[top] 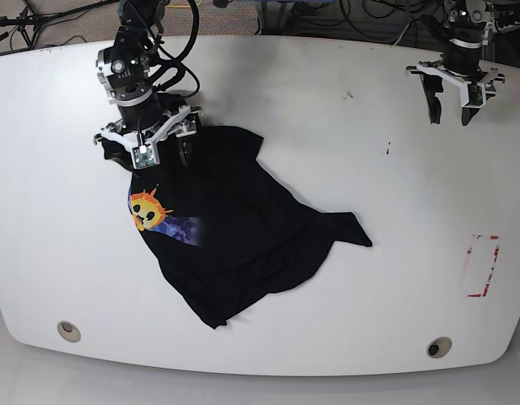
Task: Fold the T-shirt properly
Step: 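Grasp the black T-shirt near the collar with the right gripper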
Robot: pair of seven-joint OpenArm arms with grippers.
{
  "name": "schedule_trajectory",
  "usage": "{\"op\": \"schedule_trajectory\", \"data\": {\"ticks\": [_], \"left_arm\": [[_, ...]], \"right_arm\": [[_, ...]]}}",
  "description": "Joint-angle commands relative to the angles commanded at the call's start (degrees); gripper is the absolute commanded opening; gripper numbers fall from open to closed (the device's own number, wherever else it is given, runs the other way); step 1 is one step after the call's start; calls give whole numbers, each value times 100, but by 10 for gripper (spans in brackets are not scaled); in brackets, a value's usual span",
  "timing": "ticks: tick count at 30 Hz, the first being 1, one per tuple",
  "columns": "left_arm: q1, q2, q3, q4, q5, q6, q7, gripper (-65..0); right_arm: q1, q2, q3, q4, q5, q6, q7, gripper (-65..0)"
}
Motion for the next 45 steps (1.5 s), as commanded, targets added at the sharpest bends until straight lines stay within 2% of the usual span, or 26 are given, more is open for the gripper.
{"op": "schedule_trajectory", "data": {"ticks": [9,11,21,25,27,35,39,40,41,45], "left_arm": [[-122,9,73,-30,3,-3,43,-313],[-115,20,63,-11,0,-5,16,-310],[-94,40,44,-8,4,-6,22,-310],[-71,40,-34,-4,16,-7,14,-309],[40,3,-192,39,57,6,-20,-304],[63,-2,-198,23,56,6,-28,-304],[92,-6,-200,34,54,0,-29,-303],[108,-10,-203,38,57,1,-36,-302],[149,156,-120,-87,131,-38,199,-304],[228,165,-235,-87,131,-47,199,-304]], "right_arm": [[443,105,251,-419,88,28,-170,-132],[1258,308,482,-1684,328,29,-572,-130],[1604,370,511,-2498,434,164,-597,-142],[1734,392,519,-2670,420,294,-532,-147],[2016,481,673,-2946,460,519,-487,-139],[2053,480,643,-3208,520,750,-425,-147],[2084,519,566,-3368,596,803,-428,-158],[2106,538,525,-3433,618,803,-438,-162],[1481,382,662,-2960,233,468,-726,-155],[1358,391,653,-2855,233,468,-787,-155]]}}
